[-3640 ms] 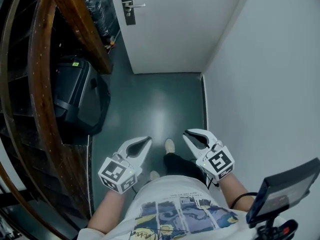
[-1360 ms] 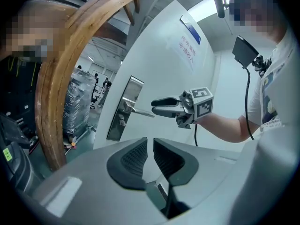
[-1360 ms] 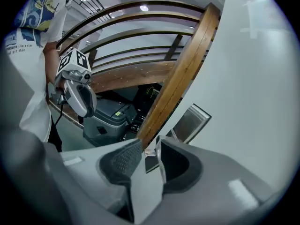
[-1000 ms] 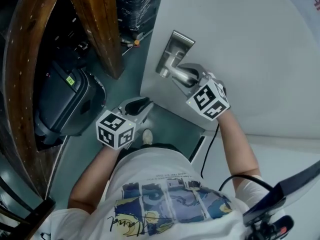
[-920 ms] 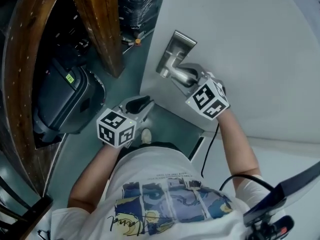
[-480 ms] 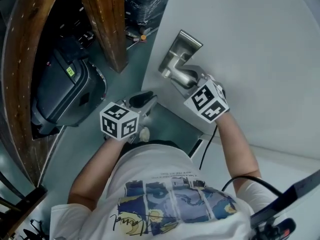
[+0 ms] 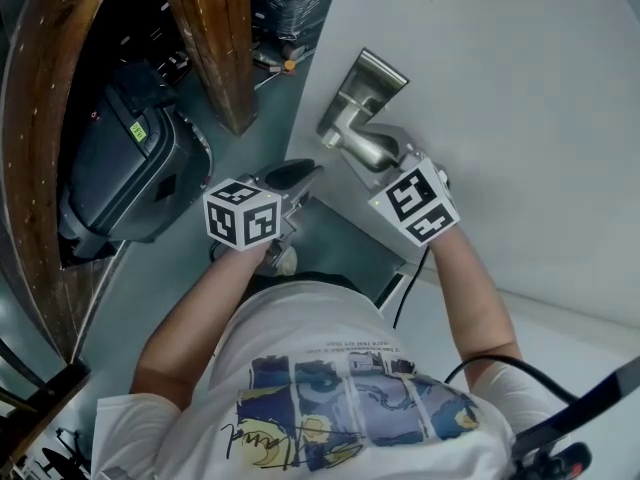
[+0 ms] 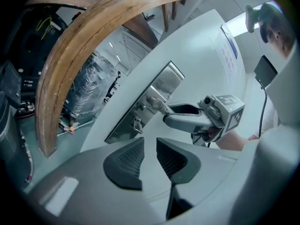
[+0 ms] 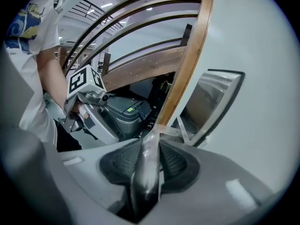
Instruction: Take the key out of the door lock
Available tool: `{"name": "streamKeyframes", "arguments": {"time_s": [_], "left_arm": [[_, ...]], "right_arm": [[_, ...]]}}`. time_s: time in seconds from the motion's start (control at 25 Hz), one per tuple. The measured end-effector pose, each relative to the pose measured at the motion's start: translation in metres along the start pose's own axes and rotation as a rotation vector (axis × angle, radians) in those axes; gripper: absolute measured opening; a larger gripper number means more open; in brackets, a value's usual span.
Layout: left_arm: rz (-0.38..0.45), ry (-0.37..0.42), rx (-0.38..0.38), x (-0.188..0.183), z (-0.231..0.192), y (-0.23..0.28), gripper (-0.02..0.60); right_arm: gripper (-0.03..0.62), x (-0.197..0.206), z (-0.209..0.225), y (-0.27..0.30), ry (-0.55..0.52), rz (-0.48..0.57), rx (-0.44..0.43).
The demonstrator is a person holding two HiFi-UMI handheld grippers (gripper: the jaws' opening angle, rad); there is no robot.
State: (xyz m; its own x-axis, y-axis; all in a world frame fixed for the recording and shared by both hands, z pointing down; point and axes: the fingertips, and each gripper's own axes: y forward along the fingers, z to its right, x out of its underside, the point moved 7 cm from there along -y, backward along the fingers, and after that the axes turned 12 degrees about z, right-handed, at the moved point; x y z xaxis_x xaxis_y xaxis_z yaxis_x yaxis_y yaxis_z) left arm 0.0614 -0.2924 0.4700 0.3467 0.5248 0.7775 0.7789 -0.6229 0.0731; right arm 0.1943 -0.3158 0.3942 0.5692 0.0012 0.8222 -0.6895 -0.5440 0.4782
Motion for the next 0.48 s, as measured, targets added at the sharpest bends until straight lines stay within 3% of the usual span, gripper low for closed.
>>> {"name": "streamKeyframes", "arguments": {"time_s": [0.32,0.48], "left_arm": [[0.077,-0.216,-0.022,0.003,-0.025,0.021,0.117],[0.111,-0.349,0.002,0.007,-0.030,0.030,0.121]], "right_arm": [[0.115,0.000,0.000,0.000,0.008,0.003,-0.008],[0.115,-0.001,0.000,-0.001,0.012,0.006,-0.010]]}}
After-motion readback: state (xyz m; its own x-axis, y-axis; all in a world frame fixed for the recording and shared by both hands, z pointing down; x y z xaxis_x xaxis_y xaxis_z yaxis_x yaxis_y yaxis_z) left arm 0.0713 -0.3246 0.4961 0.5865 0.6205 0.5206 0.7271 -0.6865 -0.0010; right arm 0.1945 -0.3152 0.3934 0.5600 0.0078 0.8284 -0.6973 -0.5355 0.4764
